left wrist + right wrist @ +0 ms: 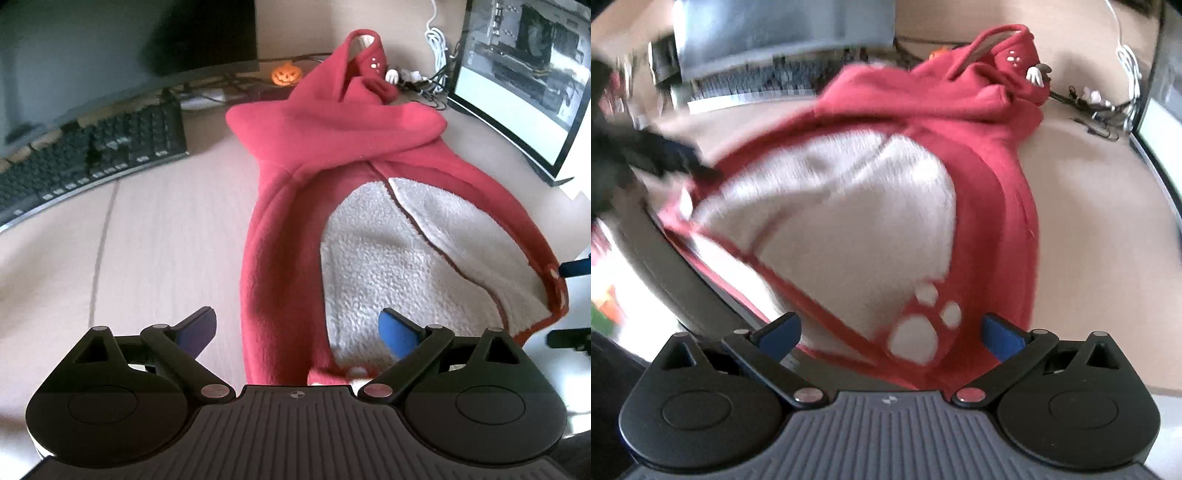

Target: Fold clothes

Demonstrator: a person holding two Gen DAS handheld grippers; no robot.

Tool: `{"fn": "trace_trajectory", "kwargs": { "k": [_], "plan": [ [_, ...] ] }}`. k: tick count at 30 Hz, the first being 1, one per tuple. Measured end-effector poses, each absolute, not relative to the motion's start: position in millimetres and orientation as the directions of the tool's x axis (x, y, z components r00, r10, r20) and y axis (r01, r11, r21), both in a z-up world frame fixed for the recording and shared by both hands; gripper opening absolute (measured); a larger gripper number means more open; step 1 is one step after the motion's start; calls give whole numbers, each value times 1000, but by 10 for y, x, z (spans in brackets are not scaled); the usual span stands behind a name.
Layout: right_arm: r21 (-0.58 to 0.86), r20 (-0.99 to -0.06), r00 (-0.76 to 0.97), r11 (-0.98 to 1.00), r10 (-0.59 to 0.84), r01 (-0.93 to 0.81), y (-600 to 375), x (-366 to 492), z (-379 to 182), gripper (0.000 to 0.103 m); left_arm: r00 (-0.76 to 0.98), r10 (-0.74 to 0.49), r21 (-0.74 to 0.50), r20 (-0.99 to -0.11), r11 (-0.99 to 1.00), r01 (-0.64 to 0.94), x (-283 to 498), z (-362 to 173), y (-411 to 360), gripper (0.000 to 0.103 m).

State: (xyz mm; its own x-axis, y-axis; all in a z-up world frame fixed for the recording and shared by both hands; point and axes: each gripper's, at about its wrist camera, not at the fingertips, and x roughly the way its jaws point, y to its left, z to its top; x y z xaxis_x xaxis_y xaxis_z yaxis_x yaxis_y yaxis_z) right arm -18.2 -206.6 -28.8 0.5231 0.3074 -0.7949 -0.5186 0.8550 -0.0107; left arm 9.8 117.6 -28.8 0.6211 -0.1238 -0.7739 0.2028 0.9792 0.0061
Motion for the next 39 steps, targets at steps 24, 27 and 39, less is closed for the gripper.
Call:
{"fn": "trace_trajectory", "kwargs": {
  "k": [24,27,39],
  "plan": [
    [-176,-751,652,918,107,-354,-2485,-113,-416,103,698,179,268,-693,963,19,-120,-234,1337,99],
    [-155,-729,681,952,69,-263,-2757,-153,-386,103,710,174,242,-683,970,-5,-1,-90,1485,100],
    [-20,-562,827,1000,-20,10,-2868,901,436,103,789,84,205,-608,977,54,784,422,1491,100]
  ]
}}
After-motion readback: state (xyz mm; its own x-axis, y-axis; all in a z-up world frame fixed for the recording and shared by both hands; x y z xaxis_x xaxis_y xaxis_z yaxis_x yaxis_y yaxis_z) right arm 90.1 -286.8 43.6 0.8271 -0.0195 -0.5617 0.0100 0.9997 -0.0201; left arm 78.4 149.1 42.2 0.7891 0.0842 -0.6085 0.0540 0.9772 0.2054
